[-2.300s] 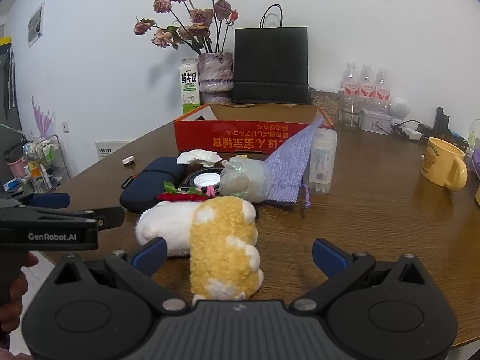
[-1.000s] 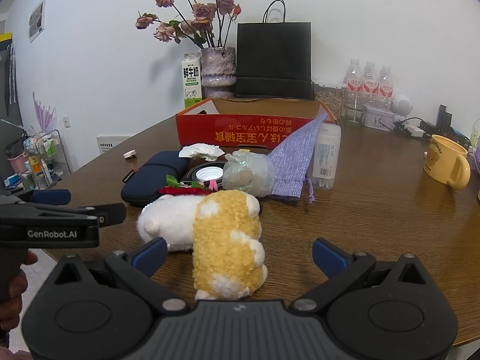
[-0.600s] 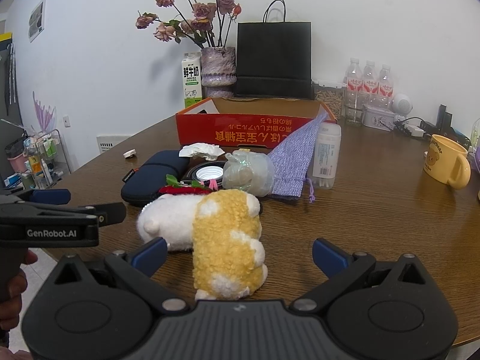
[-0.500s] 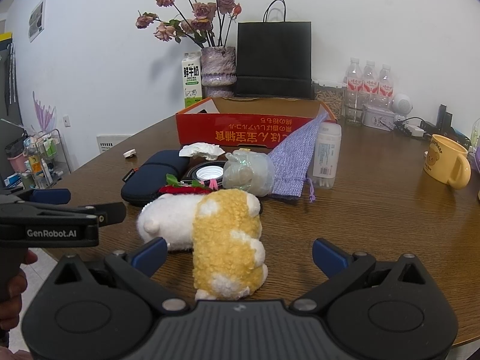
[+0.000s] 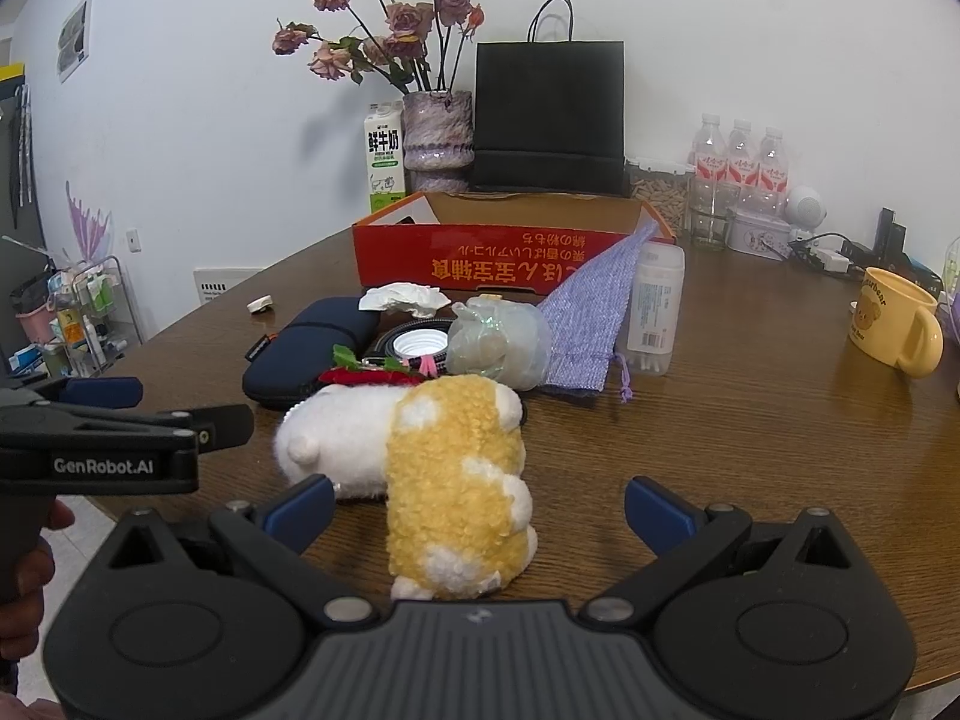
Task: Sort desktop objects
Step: 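Move the right gripper toward the white-and-yellow plush toy, then close the right gripper on the plush toy while the left gripper grasps the white bottle cap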
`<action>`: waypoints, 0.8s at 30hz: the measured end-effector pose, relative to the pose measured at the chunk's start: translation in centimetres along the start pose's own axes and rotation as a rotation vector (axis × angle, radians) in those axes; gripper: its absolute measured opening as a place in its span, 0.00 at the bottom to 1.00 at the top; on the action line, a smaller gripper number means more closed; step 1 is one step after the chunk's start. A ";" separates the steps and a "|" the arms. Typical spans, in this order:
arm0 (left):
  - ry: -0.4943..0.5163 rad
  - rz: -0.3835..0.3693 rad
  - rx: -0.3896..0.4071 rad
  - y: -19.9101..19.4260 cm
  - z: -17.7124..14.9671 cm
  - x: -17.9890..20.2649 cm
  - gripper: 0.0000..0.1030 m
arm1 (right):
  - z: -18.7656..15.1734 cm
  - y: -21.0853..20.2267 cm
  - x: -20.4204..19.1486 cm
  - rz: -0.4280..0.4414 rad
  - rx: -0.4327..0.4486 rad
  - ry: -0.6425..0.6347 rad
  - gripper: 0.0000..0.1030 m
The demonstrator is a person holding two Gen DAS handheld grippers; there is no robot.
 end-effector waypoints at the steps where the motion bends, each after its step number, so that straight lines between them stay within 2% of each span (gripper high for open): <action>1: 0.000 0.000 0.001 0.0 0.0 0.0 1.00 | 0.0 0.0 0.0 0.000 0.000 0.001 1.00; 20: -0.003 0.001 -0.012 0.4 -0.4 -0.4 1.00 | -0.7 1.4 -0.4 0.018 -0.041 -0.016 1.00; 24: -0.006 -0.001 -0.023 0.8 -0.5 -0.6 1.00 | -0.8 2.3 -0.4 0.020 -0.052 -0.022 0.92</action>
Point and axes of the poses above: each gripper's, at about its wrist camera, not at the fingertips, and y roughly the way its jaws point, x to its right, z to its top, the point moved 6 cm from there along y, roughly the way its jaws point, and after that the axes turned 12 degrees about x, right-handed, at the moved point
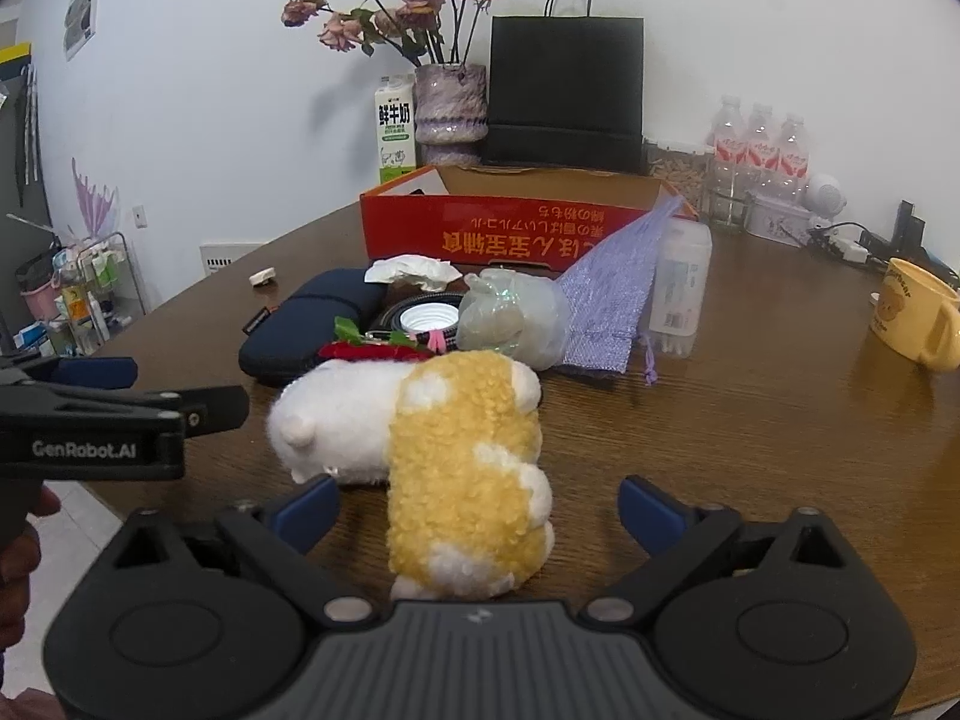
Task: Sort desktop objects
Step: 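Close the right gripper on the plush toy while the left gripper grasps the white bottle cap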
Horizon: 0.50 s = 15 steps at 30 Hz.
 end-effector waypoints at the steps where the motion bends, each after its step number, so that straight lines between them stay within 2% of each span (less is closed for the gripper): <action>1: 0.000 -0.001 -0.004 0.1 -0.1 0.0 1.00 | 0.0 0.3 0.0 0.001 -0.003 -0.002 0.91; 6: -0.005 -0.005 -0.020 1.0 -0.2 -0.2 1.00 | -0.2 1.5 -0.2 0.021 -0.019 -0.008 0.75; 8: -0.009 -0.007 -0.026 1.3 -0.3 -0.3 1.00 | -0.2 1.8 -0.1 0.032 -0.020 -0.002 0.56; 9: -0.010 -0.009 -0.030 1.5 -0.3 -0.3 1.00 | -0.2 1.9 -0.1 0.040 -0.022 0.007 0.51; 15: -0.006 -0.029 -0.047 2.4 -0.5 0.0 1.00 | -0.4 1.9 0.4 0.076 -0.010 0.016 0.47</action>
Point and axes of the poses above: each gripper's, at about its wrist camera, not at the fingertips, and y roughly the way its jaws point, x to its right, z to its top, the point moved 6 cm from there along y, roughly the way its jaws point, and after that the axes turned 12 degrees about x, right-handed, at the moved point
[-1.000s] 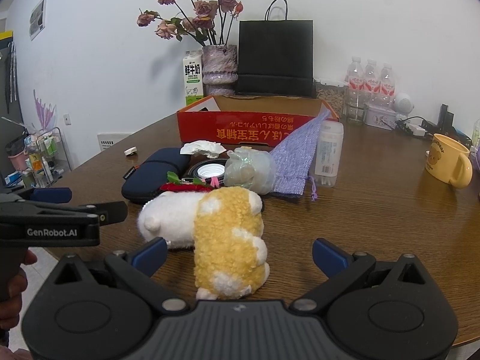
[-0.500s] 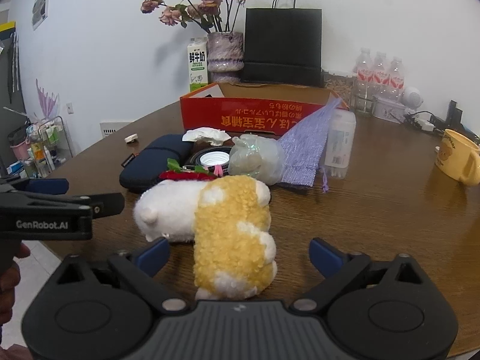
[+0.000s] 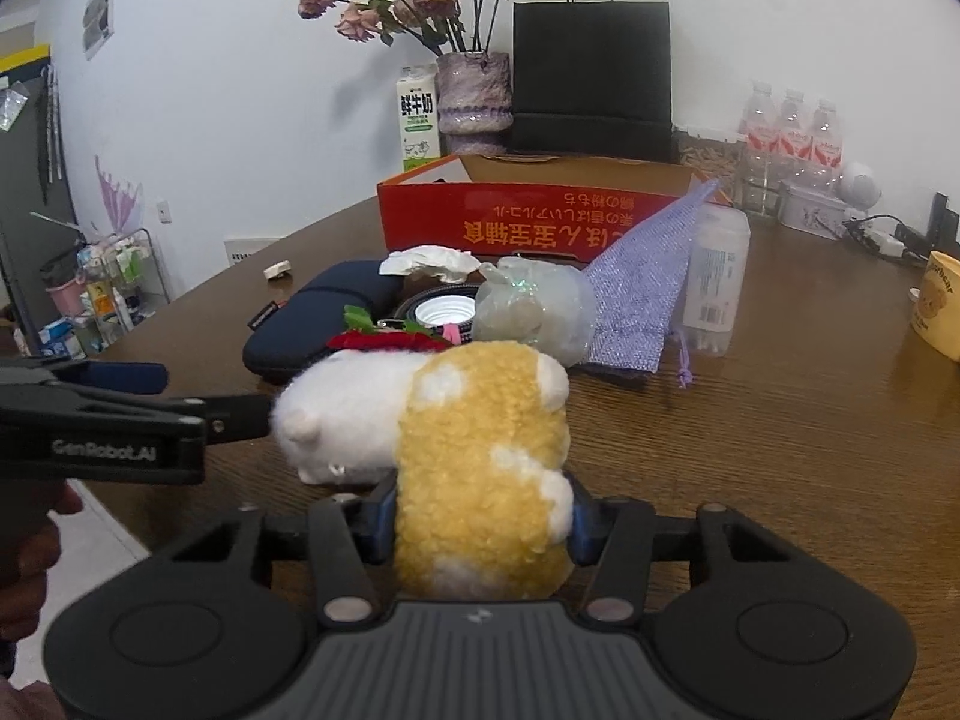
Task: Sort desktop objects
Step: 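Close the right gripper on the plush toy while the left gripper grasps the white bottle cap, then carry the plush toy and bottle cap into the red box and release both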
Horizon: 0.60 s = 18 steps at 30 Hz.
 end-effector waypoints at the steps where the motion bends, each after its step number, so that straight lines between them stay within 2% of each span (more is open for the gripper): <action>1: 0.003 -0.005 0.000 0.1 0.0 0.2 1.00 | 0.0 -0.1 0.1 0.006 0.005 0.005 0.47; 8: 0.027 -0.026 -0.012 1.1 0.2 1.3 0.98 | 0.1 -1.0 1.7 0.011 0.042 0.032 0.46; 10: 0.037 -0.028 -0.018 1.3 0.1 1.7 0.93 | 0.1 -1.2 2.2 0.005 0.052 0.034 0.46; 13: 0.034 -0.035 -0.030 1.9 0.0 2.3 0.78 | 0.0 -1.3 3.0 -0.004 0.056 0.040 0.46; 15: 0.029 -0.040 -0.039 2.1 -0.1 2.6 0.65 | 0.0 -1.3 3.2 -0.004 0.056 0.044 0.46; 18: 0.033 -0.039 -0.042 2.5 -0.2 3.1 0.62 | -0.1 -1.2 3.3 0.005 0.055 0.042 0.46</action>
Point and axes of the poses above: each gripper's, at about its wrist camera, not at the fingertips, and y roughly the way its jaws point, x to its right, z to its top, the point moved 6 cm from there along y, roughly the way its jaws point, and after that the axes turned 12 degrees about x, right-handed, at the moved point
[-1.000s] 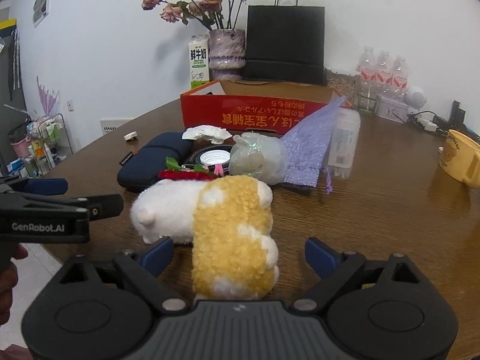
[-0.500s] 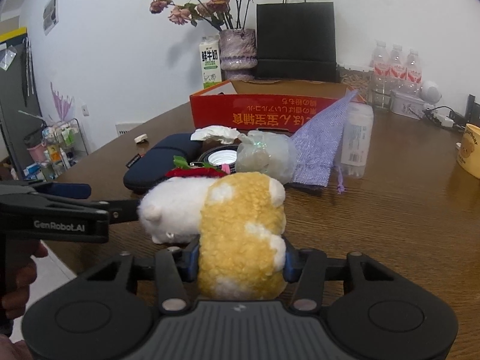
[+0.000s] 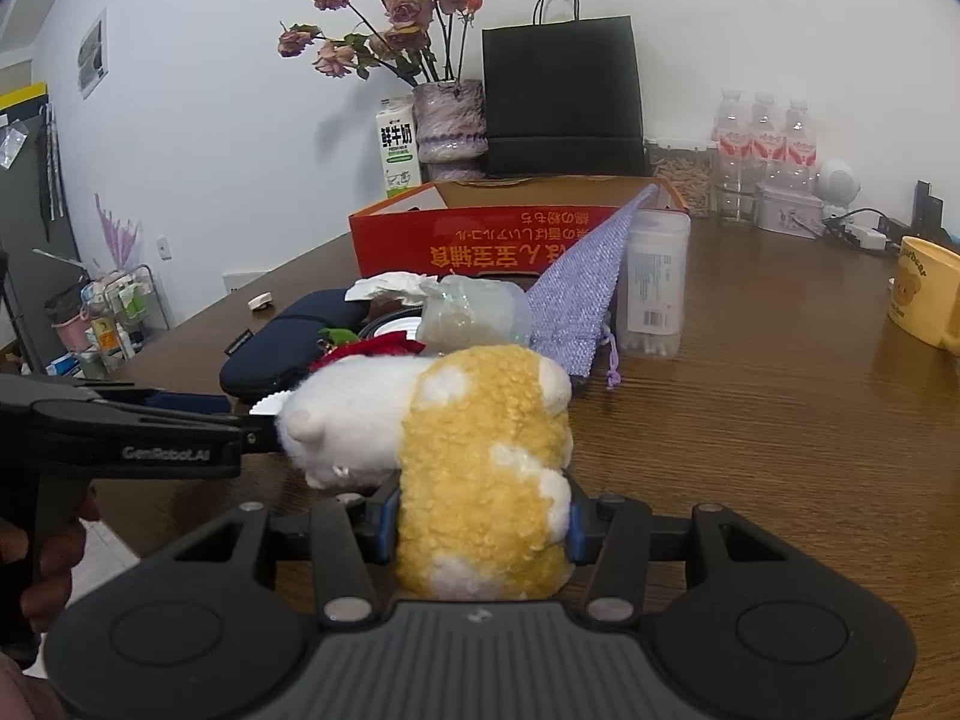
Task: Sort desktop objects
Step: 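Carry the plush toy and bottle cap into the red box and release both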
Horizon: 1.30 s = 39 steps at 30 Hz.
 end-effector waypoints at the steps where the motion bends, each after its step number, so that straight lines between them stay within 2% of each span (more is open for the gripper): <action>1: 0.001 -0.002 0.000 0.1 0.0 0.2 0.62 | 0.0 0.0 0.0 0.004 -0.001 -0.001 0.46; 5: 0.000 -0.006 -0.003 0.7 0.0 0.7 0.63 | -0.2 0.1 0.0 0.015 -0.004 -0.001 0.46; 7: -0.001 -0.003 0.000 0.9 0.0 0.9 0.58 | -0.2 0.2 0.1 0.017 -0.005 0.001 0.46; 9: 0.000 0.006 0.006 1.0 0.1 1.0 0.42 | -0.3 0.1 0.1 0.019 -0.004 0.001 0.46; 10: 0.003 0.008 0.007 1.0 0.1 1.1 0.40 | -0.3 0.1 0.1 0.020 -0.004 -0.001 0.46; 17: -0.008 -0.015 0.019 -0.1 -0.1 1.0 0.40 | -0.2 -0.4 0.0 0.020 0.004 -0.003 0.46; 25: 0.002 -0.033 0.079 -2.2 1.2 0.7 0.40 | 1.1 -2.0 -0.5 0.026 0.057 -0.021 0.46; 32: 0.015 -0.061 0.190 -3.0 5.6 0.8 0.40 | 4.5 -1.5 -0.5 0.035 0.133 -0.030 0.46; 39: 0.012 -0.037 0.308 -0.3 12.2 0.6 0.40 | 10.6 1.6 -0.2 0.026 0.242 -0.047 0.46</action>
Point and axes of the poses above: each gripper's, at about its wrist camera, not at the fingertips, and y roughly the way its jaws point, x to its right, z to its top, the point moved 6 cm from there along y, roughly the way its jaws point, and after that the axes turned 12 degrees about x, right-handed, at the moved point
